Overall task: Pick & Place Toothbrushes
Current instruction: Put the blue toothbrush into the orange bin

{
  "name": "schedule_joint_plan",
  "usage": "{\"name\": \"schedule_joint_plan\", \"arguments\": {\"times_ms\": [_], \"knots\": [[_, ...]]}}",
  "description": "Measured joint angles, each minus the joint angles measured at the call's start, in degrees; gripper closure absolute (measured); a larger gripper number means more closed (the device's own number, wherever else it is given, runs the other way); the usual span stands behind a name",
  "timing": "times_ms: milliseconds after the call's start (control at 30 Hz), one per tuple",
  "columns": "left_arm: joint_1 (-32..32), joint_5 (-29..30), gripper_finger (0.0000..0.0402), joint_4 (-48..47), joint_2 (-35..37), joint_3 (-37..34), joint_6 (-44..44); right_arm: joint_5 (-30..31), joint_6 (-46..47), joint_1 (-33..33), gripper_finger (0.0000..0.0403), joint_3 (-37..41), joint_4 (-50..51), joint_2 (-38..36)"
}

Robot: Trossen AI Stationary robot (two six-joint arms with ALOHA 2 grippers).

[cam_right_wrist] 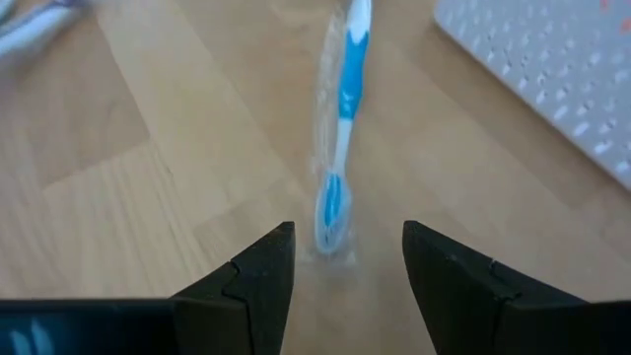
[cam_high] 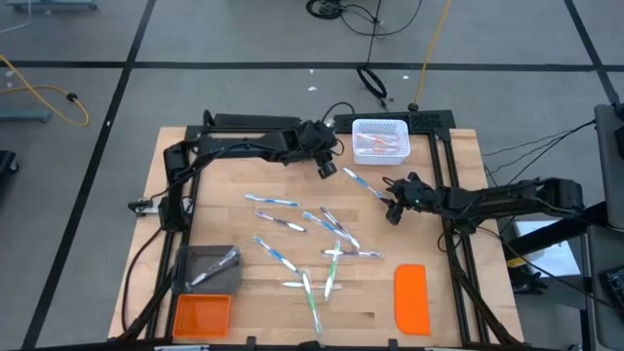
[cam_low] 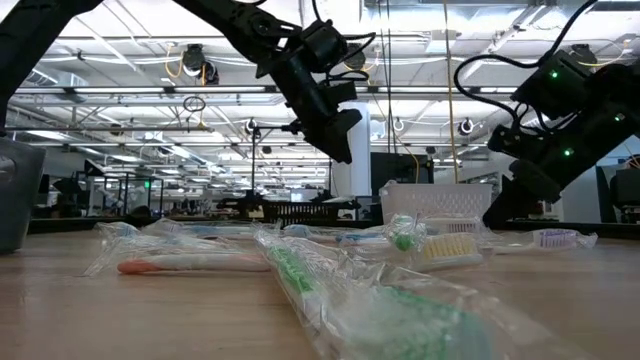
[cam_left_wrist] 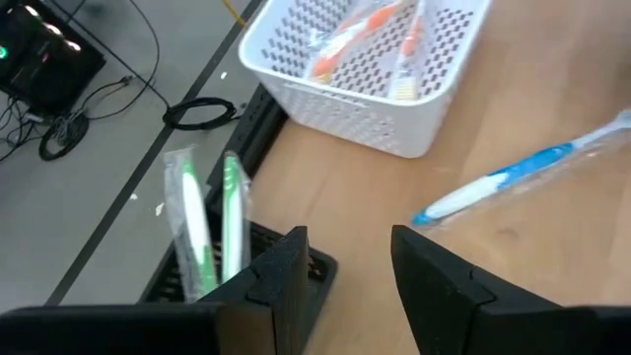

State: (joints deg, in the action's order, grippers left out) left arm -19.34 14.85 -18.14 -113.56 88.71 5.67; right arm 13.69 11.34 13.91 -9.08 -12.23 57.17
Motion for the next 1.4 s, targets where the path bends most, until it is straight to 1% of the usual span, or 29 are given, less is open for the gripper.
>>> {"name": "schedule_joint_plan", "arguments": {"times_ms": [133, 367, 500, 600, 700, 800, 867, 1033, 1167, 1400], "knots": [[0.88, 0.02, 0.0252, 0.01, 0.00, 0.00, 0.00, 0.00, 0.00, 0.02, 0.0222, 0.06, -2.65, 2.32], [1.82, 0.06, 0.0252, -0.01, 0.00, 0.00, 0.02, -0.15, -0.20, 0.00, 0.0222, 0.06, -7.78, 8.61], [1.84, 0.07, 0.0252, -0.02, 0.00, 0.00, 0.04, 1.20, -0.03, 0.00, 0.0231, 0.04, -11.07, 12.17], [1.84, 0.07, 0.0252, -0.03, 0.00, 0.00, 0.04, 1.20, -0.16, 0.00, 0.0259, 0.04, -14.13, 14.17], [1.84, 0.09, 0.0252, -0.03, 0.00, 0.00, 0.02, 1.22, -0.22, 0.00, 0.0308, 0.04, -15.75, 15.33], [1.84, 0.09, 0.0252, -0.03, 0.00, 0.00, 0.02, 1.30, -0.84, 0.00, 0.0367, 0.04, -16.23, 15.83], [1.84, 0.08, 0.0252, -0.03, 0.00, 0.00, 0.02, 1.34, -1.57, 0.00, 0.0388, -0.07, -16.47, 15.89], [1.91, -0.16, 0.0252, -0.03, 0.00, 0.00, -0.99, 1.31, -1.03, 0.00, 0.0388, -0.04, -16.89, 15.47], [1.91, -2.11, 0.0252, 0.35, 0.00, -0.01, -1.61, 1.29, -1.10, 0.00, 0.0392, -0.03, -17.68, 14.24], [1.91, -3.04, 0.0252, 2.08, 0.00, -0.02, -1.88, 1.29, -1.53, 0.00, 0.0392, -0.03, -19.24, 9.49]]}}
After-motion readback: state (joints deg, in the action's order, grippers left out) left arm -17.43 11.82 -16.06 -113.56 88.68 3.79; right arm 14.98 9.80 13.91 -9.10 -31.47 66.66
